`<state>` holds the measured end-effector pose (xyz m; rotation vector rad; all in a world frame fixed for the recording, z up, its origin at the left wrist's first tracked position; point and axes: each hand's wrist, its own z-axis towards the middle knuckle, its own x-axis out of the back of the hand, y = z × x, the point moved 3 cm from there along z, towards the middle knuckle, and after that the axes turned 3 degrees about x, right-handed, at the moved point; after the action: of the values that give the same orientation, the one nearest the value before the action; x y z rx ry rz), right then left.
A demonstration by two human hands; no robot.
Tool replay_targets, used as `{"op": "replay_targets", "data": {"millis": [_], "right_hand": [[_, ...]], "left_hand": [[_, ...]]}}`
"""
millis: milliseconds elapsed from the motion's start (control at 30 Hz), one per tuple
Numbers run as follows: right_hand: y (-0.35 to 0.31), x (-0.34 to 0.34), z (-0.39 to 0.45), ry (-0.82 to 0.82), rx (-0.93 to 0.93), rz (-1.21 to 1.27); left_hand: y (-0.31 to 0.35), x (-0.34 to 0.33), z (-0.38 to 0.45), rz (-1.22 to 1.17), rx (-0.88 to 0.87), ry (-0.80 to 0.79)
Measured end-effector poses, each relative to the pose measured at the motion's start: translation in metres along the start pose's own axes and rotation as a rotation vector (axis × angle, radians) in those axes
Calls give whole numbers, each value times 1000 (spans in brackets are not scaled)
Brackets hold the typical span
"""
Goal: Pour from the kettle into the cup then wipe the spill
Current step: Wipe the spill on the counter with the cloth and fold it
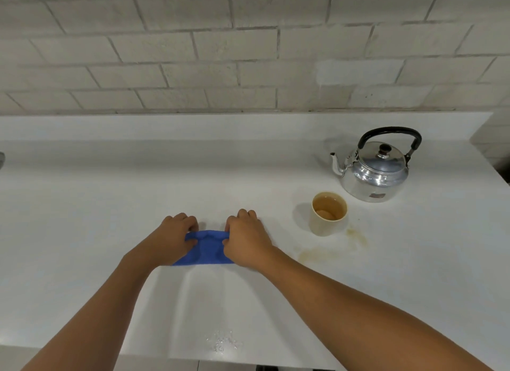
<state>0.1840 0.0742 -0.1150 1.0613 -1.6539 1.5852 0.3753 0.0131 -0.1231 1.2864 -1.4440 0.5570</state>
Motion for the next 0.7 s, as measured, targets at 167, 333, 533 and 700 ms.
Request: {"op": "replay_targets", "data": {"millis": [167, 333, 533, 700], "right_hand": [[7, 13, -32, 47, -64, 432], [32, 36, -77, 237, -146, 770], [91, 62, -130, 300, -306, 779], [144, 84, -174, 302, -420, 674]], "left_hand": [[10, 13, -17, -214, 38, 1], [53, 14, -36, -409, -46, -45], [121, -14, -42, -466, -154, -94], [167, -49, -44, -546, -161, -149]]}}
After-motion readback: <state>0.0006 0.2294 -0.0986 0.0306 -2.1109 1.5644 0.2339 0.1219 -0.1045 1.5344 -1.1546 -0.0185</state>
